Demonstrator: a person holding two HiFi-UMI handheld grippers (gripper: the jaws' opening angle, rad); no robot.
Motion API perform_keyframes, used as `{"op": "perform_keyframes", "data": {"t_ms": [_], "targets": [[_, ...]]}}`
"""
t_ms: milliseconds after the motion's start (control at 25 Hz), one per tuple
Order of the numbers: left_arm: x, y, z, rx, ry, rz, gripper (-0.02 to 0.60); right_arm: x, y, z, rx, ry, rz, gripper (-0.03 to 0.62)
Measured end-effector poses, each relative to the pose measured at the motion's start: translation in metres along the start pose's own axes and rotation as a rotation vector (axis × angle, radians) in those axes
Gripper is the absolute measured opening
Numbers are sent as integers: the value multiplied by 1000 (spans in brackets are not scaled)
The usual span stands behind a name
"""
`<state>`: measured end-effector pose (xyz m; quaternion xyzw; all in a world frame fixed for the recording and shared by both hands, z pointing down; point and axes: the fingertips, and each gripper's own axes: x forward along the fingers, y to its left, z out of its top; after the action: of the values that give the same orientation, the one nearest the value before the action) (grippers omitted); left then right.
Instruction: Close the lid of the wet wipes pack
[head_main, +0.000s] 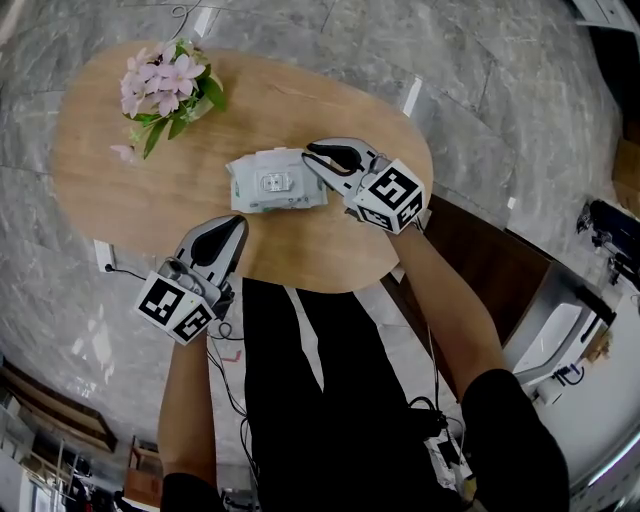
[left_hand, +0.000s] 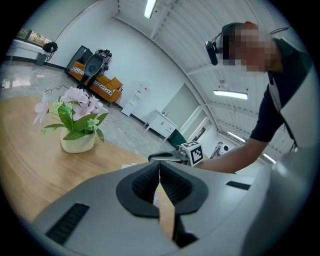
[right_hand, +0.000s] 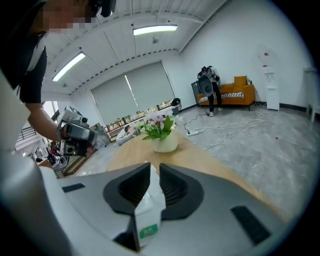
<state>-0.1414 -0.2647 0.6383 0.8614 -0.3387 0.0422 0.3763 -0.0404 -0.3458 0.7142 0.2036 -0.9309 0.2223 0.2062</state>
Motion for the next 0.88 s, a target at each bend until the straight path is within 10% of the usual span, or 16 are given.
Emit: {"op": "perform_keyframes", "data": {"t_ms": [880], "targets": [[5, 9, -20, -40, 16, -18, 17, 27, -10, -31, 45, 102, 117, 39]]}}
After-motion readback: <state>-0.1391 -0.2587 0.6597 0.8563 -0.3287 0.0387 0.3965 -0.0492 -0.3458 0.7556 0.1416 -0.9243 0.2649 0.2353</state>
